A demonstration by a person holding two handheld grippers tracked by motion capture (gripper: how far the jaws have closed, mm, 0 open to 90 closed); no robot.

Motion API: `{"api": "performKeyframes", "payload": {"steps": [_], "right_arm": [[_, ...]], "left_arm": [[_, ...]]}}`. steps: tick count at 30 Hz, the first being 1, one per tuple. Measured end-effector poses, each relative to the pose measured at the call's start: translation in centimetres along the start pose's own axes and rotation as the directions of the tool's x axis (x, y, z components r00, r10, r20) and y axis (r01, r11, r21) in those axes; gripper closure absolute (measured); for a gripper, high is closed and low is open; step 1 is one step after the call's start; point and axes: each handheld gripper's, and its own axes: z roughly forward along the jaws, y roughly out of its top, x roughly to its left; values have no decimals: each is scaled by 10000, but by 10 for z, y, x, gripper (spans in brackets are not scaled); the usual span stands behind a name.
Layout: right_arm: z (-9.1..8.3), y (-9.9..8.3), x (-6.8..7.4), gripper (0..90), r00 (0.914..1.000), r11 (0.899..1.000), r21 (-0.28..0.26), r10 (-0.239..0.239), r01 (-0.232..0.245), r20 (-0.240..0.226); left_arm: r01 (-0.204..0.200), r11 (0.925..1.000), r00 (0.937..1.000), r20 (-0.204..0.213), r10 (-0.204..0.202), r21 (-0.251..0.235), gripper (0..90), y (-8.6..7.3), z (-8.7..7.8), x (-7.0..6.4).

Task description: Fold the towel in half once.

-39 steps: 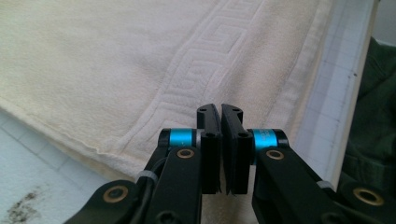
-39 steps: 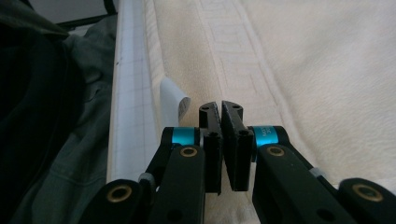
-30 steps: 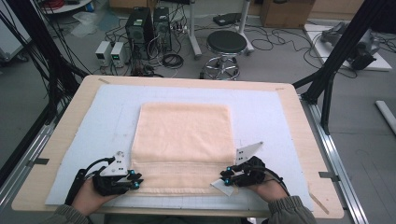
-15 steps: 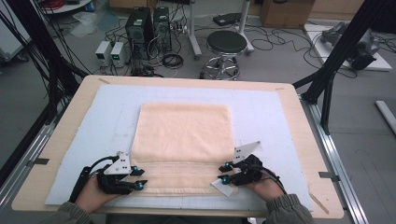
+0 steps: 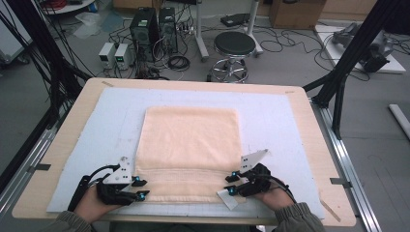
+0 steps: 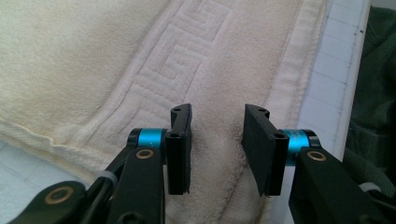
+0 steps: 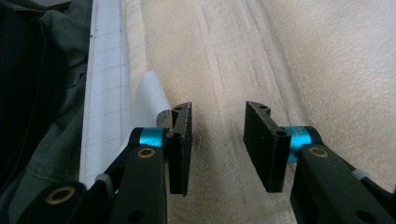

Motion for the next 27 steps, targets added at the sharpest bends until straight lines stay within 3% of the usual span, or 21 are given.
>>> {"api": "performKeyframes", "payload": {"steps": [5, 10, 13, 16, 19, 27], "right_arm": [[-8, 2, 4, 567, 9996, 9983, -532, -249, 256, 143], [-3, 0, 2, 527, 9999, 9996, -227, -160, 161, 48], [3, -1, 1, 516, 9999, 9999, 114, -111, 112, -96], [4, -1, 2, 521, 9999, 9999, 119, -30, 31, -103], [5, 0, 3, 519, 9999, 9999, 118, -79, 80, -96], [2, 1, 3, 504, 9996, 9999, -55, -112, 111, -253]], "left_arm": [[-162, 9998, 9999, -26, 162, -123, 512, -1, -3, -2], [-156, 9999, 9999, 32, 156, -15, 497, -3, 0, -3], [-340, 9993, 9994, 72, 339, 178, 528, -2, 0, -3], [-221, 9997, 9998, 29, 220, 145, 675, -1, 0, -4], [-229, 9996, 9997, 88, 228, 154, 761, -2, -1, -3], [-52, 10000, 9998, 206, 51, 50, 738, -3, -5, 1]]}}
